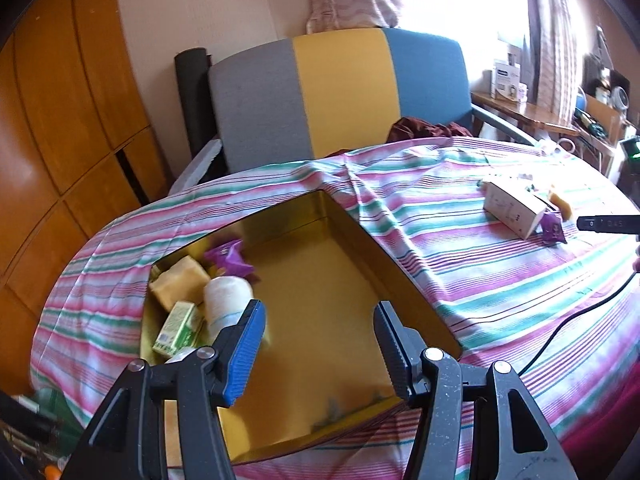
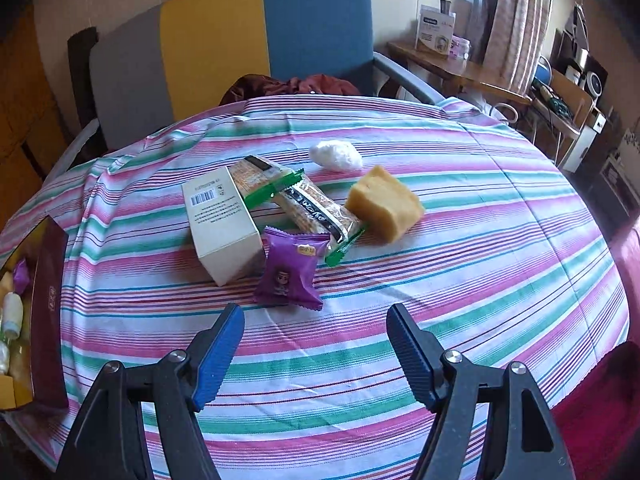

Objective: Organize objects
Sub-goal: 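Grasp the white printed box with the left tool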

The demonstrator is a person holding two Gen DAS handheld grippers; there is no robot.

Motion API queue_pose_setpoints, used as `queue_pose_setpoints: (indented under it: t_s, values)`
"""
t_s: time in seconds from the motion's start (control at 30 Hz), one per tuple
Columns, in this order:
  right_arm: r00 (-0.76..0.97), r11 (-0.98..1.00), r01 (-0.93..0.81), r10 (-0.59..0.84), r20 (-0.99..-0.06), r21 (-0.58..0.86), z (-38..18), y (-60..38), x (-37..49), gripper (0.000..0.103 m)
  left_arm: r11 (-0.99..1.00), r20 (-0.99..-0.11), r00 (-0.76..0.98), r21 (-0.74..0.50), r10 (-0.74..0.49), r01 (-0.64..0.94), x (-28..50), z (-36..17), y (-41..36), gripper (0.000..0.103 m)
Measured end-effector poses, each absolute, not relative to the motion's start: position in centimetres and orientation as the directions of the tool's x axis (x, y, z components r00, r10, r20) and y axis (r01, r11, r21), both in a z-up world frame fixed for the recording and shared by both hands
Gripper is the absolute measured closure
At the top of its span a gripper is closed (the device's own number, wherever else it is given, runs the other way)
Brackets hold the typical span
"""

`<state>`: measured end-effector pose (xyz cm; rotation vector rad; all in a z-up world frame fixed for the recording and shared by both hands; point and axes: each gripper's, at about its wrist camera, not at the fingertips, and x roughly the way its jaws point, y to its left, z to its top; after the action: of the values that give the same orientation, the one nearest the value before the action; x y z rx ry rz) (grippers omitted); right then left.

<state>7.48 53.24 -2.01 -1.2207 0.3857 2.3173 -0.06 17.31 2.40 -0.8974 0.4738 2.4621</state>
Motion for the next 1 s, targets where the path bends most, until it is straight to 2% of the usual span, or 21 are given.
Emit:
queue_pose_setpoints:
  t_s: [0.4,0.53,0.77,0.9,1.0]
  values:
    - [-0.453,-0.677,-0.718,0.278,-0.847,0.161,-2.9,58.3,10.4,0.028,-0.734,-0.718,-0.560,0.101,0.413,-0.672,-1.0,2.7,25.4,0.046]
    - [-0.453,-0.660,-0.728,0.260,-0.853,0.185,-3.1,58.7,10.6,0.028,-0.699,-0.763,-0.450,-0.004,0.465,-0.715,-1.7,2.5,29.2,0.046]
    - [-0.467,-0.658,-0.721,0.233,-0.853,0.215,-3.2,58.8,10.7,0.028,-0.664,-0.803,-0.327,-0.111,0.499,-0.740,-2.5,1.3,36.6,0.045]
    - [-0.476,-0.645,-0.725,0.217,-0.852,0.241,-3.3,59.2,11.1,0.028,-0.663,-0.810,-0.280,-0.171,0.516,-0.728,-3.2,0.6,40.8,0.027]
    - [-0.482,-0.632,-0.729,0.203,-0.852,0.262,-3.5,59.4,11.2,0.028,-0.666,-0.818,-0.243,-0.212,0.521,-0.715,-4.2,-0.1,43.7,0.026]
